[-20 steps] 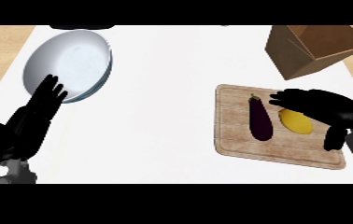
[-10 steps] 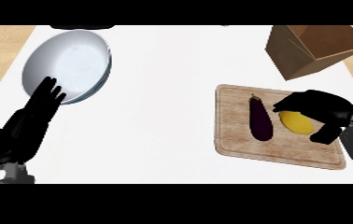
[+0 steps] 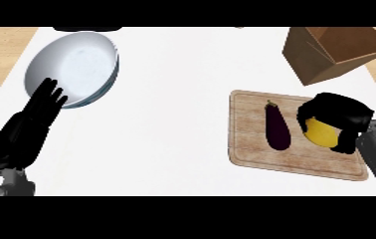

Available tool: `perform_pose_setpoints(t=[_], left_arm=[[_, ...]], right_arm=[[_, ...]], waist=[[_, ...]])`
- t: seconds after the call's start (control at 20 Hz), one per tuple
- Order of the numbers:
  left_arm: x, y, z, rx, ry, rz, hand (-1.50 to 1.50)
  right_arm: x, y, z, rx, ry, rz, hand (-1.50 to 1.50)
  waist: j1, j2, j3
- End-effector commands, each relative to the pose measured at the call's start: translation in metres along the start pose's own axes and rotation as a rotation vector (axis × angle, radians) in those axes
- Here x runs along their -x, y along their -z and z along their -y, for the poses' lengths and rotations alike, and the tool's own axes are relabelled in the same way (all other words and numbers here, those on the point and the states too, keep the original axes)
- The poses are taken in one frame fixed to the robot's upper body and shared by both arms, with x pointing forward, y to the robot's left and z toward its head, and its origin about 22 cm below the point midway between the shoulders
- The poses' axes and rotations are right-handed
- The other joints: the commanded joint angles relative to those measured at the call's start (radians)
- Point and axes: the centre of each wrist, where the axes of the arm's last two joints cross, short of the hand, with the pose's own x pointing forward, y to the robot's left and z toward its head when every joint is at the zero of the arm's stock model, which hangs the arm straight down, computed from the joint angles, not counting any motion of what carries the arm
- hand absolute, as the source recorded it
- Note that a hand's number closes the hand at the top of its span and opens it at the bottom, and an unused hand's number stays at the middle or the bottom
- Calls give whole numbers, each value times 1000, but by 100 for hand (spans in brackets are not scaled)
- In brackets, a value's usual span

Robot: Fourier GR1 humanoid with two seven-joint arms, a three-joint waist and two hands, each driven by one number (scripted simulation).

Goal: Pick the lemon from the cutting board and place it in the cardboard box

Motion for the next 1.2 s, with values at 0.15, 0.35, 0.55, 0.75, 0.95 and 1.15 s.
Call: perform_pose_setpoints(t=[0.15, 0.35, 0.55, 0.75, 0.95, 1.15], left_arm=[[0, 3, 6, 18, -4, -6, 0], [-6, 6, 11, 46, 6, 3, 0], [-5, 10, 17, 55, 9, 9, 0], [-1, 9, 20, 57, 0, -10, 0], [8, 10, 9, 19, 6, -12, 0], [-7, 3, 16, 20, 10, -9, 0]], right_arm=[[-17, 69, 19, 64, 228, -332, 150], [-19, 88, 31, 140, 414, -645, 150], [-47, 128, 87, 265, 423, -884, 150], [-97, 173, 131, 377, 411, -977, 150], [-109, 175, 185, 494, 326, -949, 150], [-126, 175, 214, 682, 266, -977, 150]], waist=[[29, 9, -2], [48, 19, -3], [67, 19, -2], [60, 14, -1], [35, 11, -2], [32, 6, -1]])
